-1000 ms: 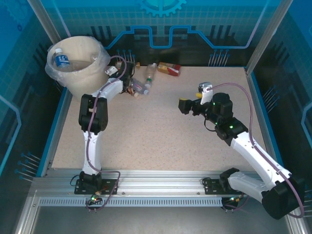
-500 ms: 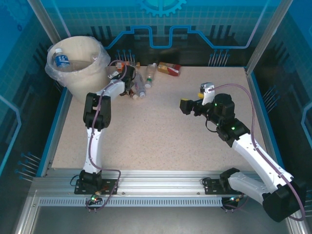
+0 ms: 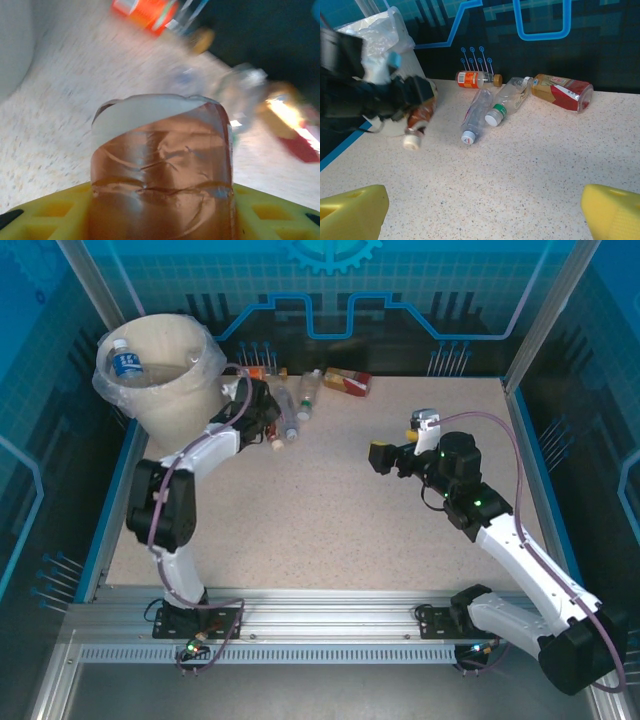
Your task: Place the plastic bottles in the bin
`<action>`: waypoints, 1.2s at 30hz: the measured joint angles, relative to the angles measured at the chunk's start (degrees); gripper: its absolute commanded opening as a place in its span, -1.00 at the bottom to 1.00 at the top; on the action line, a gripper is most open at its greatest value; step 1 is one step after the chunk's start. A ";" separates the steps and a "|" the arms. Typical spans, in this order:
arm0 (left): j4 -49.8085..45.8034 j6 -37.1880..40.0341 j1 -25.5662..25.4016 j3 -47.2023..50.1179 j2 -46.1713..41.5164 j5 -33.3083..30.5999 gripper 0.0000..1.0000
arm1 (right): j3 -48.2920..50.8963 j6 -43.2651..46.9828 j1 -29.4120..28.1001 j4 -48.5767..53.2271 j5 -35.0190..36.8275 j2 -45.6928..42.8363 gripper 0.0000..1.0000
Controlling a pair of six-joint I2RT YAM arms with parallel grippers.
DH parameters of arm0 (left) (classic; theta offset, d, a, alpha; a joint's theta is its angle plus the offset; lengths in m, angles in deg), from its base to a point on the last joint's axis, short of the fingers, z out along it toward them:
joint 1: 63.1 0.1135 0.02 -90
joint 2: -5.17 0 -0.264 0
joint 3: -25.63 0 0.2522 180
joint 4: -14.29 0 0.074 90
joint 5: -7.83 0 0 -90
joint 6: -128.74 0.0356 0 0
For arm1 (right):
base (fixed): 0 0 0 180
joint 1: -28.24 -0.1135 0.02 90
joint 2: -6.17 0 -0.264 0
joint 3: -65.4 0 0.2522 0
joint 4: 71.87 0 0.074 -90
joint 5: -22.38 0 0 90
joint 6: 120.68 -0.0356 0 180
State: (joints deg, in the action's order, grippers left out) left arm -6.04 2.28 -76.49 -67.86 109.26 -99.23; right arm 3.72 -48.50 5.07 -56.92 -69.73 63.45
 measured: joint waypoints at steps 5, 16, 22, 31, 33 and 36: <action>1.92 9.75 0.22 -4.37 -9.25 0.17 -0.02 | 0.00 -0.22 0.00 -0.94 -0.04 1.14 1.00; 6.29 26.62 10.03 -19.28 -10.51 -2.19 -0.01 | 0.31 -0.85 0.00 -2.38 -0.46 1.84 1.00; 8.66 30.77 15.37 -27.47 -4.11 -2.62 0.00 | 0.35 -1.03 0.00 -2.56 -0.46 1.84 1.00; 9.90 32.00 18.91 -31.17 7.85 -2.45 0.00 | 0.37 -1.27 0.00 -2.49 -0.42 1.46 1.00; 9.88 32.02 19.56 -31.78 10.03 -1.92 0.02 | 0.37 -1.27 0.00 -2.45 -0.39 1.11 1.00; 9.84 31.98 20.17 -31.78 11.82 -0.81 0.15 | 0.37 -1.25 0.00 -2.32 -0.17 0.39 1.00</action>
State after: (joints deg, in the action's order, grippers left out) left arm 3.80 34.25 -56.32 -99.64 121.08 -100.04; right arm 4.09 -49.75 5.07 -59.24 -69.91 63.84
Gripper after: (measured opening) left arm 0.549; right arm 0.998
